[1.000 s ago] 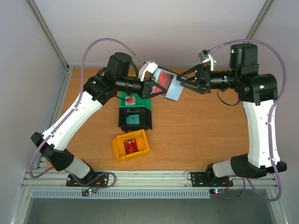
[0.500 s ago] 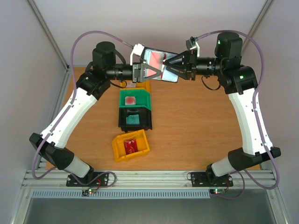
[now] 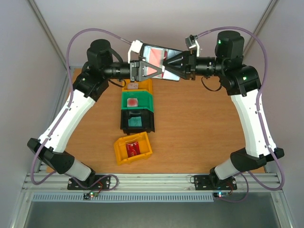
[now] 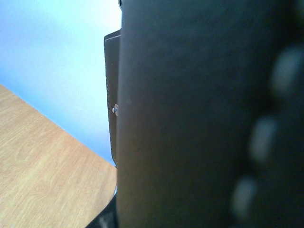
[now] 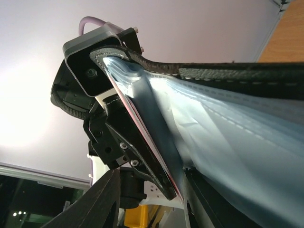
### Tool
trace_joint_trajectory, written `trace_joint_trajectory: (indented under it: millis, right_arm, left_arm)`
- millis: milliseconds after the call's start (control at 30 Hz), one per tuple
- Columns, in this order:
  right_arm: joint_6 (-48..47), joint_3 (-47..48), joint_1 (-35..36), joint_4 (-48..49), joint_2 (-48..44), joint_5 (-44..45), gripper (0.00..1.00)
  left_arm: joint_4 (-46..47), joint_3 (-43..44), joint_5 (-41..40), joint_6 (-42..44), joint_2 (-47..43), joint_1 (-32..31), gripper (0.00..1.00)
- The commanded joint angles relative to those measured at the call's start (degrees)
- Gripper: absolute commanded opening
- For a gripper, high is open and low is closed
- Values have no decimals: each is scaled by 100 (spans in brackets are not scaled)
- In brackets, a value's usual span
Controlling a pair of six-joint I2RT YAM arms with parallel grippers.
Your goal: Take the credit cards out of the card holder
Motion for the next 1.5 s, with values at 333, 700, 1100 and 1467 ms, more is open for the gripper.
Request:
trace_joint_trajectory:
  millis: [333,700,1100,1467]
  right_arm:
    - [222,-229,93,1162,3,29,29]
    - [892,-604,281,2085,-12,27,4]
    - [118,-473,-36,1015,-399,158,1]
    - [-491,570,-406,-396,14,-682,1]
  left_arm:
    - [981,16,462,-79,-238,-94,0]
    - [513,-38,-46,104,-212,-202,0]
    - [76,170,-325,441,-145,-201,32]
    - [4,353,-380,337,-118,-201,44]
